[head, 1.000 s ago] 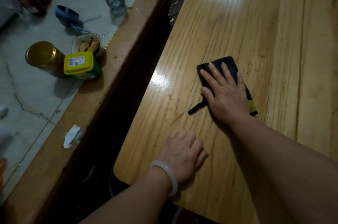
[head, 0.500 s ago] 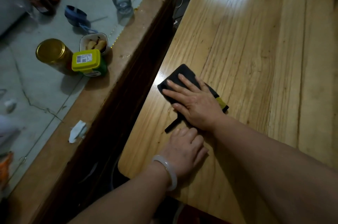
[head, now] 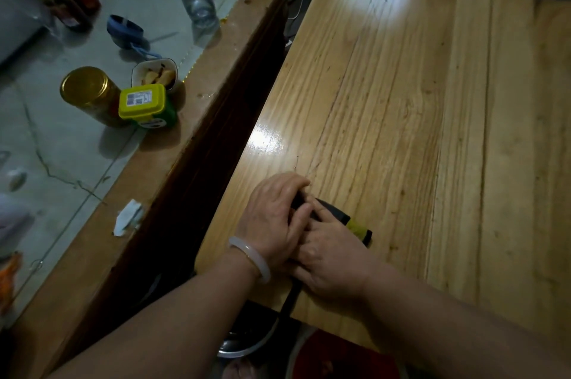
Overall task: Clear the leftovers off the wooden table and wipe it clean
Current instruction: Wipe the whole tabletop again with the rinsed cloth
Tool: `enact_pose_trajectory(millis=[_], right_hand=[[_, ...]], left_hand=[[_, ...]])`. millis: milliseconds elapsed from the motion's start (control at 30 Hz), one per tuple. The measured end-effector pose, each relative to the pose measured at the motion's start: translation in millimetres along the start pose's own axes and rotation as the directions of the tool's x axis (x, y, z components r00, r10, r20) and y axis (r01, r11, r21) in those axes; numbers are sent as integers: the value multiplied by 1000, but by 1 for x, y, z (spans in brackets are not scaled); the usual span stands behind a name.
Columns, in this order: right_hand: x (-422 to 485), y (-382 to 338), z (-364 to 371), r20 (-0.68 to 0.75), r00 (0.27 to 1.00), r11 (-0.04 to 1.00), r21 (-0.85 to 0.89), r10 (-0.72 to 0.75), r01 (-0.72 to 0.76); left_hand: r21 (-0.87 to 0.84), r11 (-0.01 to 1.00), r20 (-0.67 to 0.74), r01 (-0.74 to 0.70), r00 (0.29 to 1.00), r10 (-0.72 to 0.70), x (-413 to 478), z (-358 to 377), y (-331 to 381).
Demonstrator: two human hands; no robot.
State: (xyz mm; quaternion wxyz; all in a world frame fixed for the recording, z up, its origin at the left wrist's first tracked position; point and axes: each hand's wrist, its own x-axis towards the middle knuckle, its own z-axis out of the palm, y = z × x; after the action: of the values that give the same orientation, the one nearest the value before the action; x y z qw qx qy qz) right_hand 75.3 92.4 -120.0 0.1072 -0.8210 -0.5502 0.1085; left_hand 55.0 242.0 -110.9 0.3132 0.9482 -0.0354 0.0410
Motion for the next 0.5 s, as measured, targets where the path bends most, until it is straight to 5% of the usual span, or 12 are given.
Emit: enact_pose_trajectory(millis=[233,500], right_hand=[[-14,-6,6,-26,999,998,-46,32,-34],[-13,-8,3,-149,988,999,4,50,-49]], left_hand=[[41,997,150,-65,987,58,-14,4,-3],[-46,996,163,79,984,-70,-36,5,-1]])
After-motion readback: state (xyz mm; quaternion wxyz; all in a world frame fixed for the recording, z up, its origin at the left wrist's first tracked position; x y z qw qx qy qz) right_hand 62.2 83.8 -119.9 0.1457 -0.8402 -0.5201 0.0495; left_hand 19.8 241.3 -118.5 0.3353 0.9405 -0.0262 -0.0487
